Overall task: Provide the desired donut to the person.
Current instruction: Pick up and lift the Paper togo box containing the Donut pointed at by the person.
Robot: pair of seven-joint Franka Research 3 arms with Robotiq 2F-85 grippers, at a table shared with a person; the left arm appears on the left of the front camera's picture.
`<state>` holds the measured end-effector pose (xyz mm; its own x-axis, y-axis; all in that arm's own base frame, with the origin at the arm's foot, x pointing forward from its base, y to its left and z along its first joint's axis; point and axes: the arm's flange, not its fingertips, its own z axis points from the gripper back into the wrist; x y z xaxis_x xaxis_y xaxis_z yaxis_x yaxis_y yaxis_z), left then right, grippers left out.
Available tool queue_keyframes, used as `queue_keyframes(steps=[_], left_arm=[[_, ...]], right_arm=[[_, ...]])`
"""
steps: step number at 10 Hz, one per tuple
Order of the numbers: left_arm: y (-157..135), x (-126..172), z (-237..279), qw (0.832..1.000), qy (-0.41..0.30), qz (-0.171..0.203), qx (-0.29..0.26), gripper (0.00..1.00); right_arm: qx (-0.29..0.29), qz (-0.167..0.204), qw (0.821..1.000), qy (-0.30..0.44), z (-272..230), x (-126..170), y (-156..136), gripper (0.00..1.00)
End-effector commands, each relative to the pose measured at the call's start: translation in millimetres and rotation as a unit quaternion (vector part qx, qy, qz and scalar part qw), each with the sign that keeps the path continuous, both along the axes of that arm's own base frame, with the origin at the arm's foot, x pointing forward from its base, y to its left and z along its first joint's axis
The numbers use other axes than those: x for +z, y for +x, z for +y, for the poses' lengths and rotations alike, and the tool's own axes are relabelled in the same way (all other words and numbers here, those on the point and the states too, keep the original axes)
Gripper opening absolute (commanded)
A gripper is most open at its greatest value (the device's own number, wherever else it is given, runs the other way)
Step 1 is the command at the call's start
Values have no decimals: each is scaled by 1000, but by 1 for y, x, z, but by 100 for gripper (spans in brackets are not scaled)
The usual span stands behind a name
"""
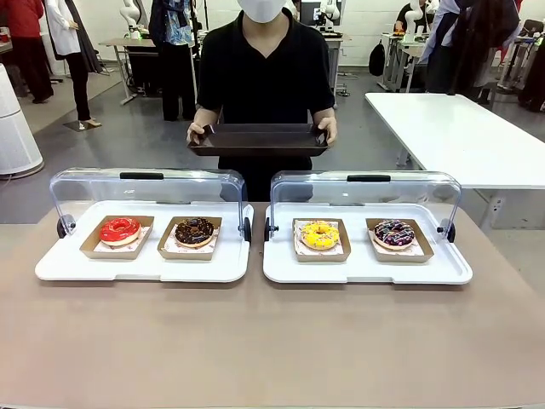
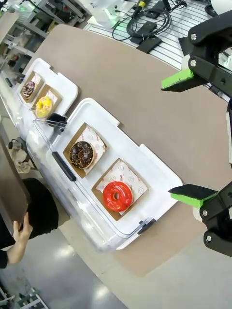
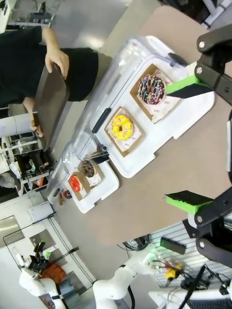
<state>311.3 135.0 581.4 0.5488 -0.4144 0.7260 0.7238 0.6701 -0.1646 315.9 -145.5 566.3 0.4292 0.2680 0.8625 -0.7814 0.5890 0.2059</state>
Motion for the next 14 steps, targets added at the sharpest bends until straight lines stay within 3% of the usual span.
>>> queue_keyframes(steps=[1,14], left_arm=[[0,0,1,1000,-11,0,3,100],[0,0,1,1000,-11,0,3,100]], right_arm=[[2,-6,1000,12,-5,1,-3,100],[2,-6,1000,12,-5,1,-3,100]])
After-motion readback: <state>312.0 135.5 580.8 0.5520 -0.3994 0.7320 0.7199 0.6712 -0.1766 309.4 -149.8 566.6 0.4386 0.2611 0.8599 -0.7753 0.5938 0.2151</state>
